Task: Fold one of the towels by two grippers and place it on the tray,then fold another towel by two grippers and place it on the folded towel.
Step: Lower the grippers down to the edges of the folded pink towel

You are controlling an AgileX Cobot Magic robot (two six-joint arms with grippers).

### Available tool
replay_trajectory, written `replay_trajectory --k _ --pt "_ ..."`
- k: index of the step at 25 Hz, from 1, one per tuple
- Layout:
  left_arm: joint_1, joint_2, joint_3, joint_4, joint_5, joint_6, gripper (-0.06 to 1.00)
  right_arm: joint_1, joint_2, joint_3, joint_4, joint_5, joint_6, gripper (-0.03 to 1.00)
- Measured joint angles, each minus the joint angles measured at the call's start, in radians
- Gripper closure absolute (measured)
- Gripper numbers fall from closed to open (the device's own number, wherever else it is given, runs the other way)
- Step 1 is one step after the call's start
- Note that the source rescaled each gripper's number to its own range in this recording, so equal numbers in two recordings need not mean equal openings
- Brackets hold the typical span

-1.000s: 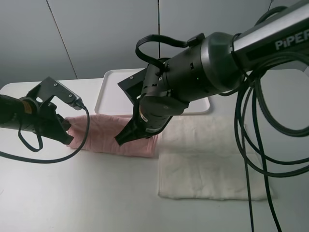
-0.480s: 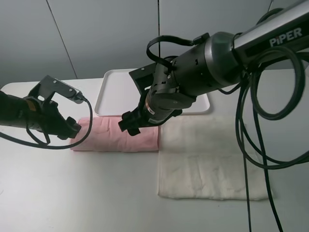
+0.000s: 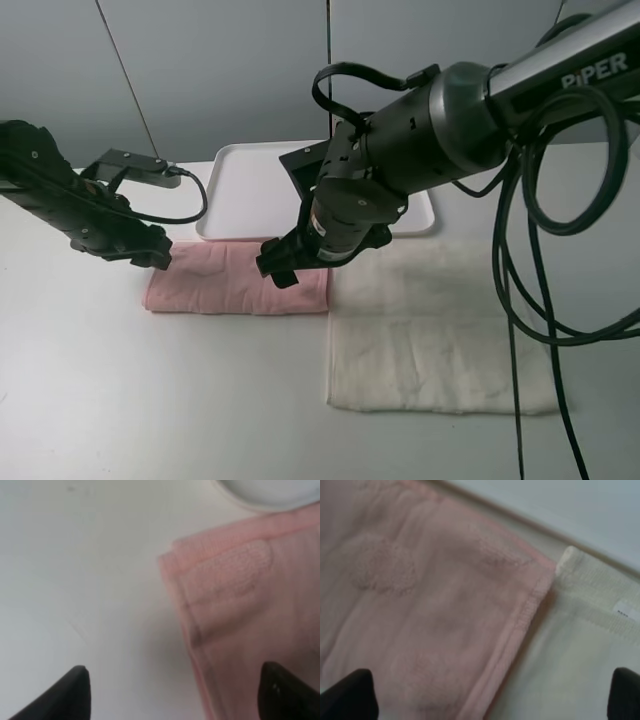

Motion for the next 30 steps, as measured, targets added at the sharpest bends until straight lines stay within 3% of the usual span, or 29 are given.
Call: replay_trajectory --k 3,8,13,22,30 --pt "0.0 0.051 -0.058 -0.003 0.084 -0.059 0.07 -0.008 0.0 0.0 0.056 0.002 -0.063 -0.03" --pt "0.0 0.083 -0.073 0.015 0.115 -0.136 0.07 -0.01 0.0 0.0 0.077 0.002 -0.096 -0.03" --pt "0.0 0.084 -0.073 0.139 0.146 -0.275 0.07 -0.01 0.0 0.0 0.077 0.002 -0.108 -0.03" --pt "0.0 0.084 -0.073 0.169 0.153 -0.315 0.07 -0.013 0.0 0.0 0.082 0.002 -0.11 -0.03" --pt "0.0 0.123 -0.091 0.188 0.171 -0.331 0.07 -0.013 0.0 0.0 0.163 0.012 -0.179 -0.03"
